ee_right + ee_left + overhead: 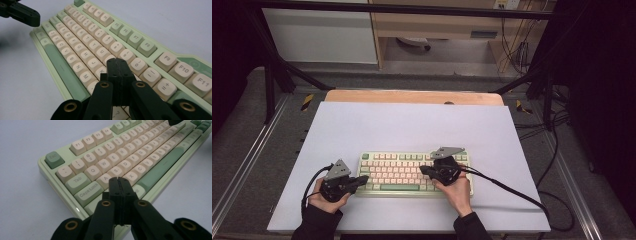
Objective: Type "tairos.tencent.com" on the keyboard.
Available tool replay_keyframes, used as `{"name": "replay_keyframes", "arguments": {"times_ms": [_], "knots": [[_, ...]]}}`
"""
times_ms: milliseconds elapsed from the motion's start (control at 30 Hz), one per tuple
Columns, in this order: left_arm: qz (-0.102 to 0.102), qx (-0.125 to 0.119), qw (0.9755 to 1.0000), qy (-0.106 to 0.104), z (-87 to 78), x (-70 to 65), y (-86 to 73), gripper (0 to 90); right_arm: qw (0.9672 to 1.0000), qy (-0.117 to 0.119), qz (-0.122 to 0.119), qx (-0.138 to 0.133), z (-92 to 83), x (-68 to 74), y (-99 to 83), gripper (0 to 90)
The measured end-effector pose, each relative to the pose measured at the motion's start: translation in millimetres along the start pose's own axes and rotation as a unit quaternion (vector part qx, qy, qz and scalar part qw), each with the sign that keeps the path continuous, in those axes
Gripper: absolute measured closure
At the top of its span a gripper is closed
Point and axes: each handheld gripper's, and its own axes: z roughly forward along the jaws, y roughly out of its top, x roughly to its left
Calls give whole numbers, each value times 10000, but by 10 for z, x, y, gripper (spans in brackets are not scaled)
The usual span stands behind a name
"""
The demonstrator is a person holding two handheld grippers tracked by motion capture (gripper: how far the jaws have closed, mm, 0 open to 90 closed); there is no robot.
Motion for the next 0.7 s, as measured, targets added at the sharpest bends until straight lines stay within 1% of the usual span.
{"name": "replay_keyframes", "arguments": {"times_ms": [100, 200, 233, 267, 333, 400, 567, 600, 633, 700], "knots": [[-28, -12, 10000, 16, -21, 24, -13, 898, 10000, 21, 12, 40, 66, 9, 19, 900], [-39, -13, 10000, 25, -33, 40, -26, 898, 9999, -9, -6, 143, 124, 9, 21, 900], [-43, -17, 10000, 30, -36, 45, -29, 898, 9999, -22, -13, 135, 142, 7, 19, 900], [-55, -23, 10000, 30, -39, 50, -30, 898, 9999, -15, -18, 167, 151, 1, 19, 900], [-74, -30, 10000, 38, -44, 58, -34, 898, 9998, -64, 12, 182, 170, -4, 18, 900], [-75, -29, 10000, 38, -47, 64, -36, 898, 9997, -110, -9, 208, 182, -19, 15, 900], [-84, -25, 10000, 26, -44, 68, -40, 898, 9997, -140, -12, 206, 208, -23, 7, 900], [-85, -25, 10000, 26, -43, 69, -40, 898, 9996, -139, -56, 228, 217, -26, -2, 900], [-89, -28, 10000, 23, -43, 70, -41, 897, 9997, -124, -23, 210, 222, -19, -4, 900], [-99, -29, 9999, 22, -42, 72, -42, 898, 9997, -80, -33, 221, 212, -19, 1, 900]]}}
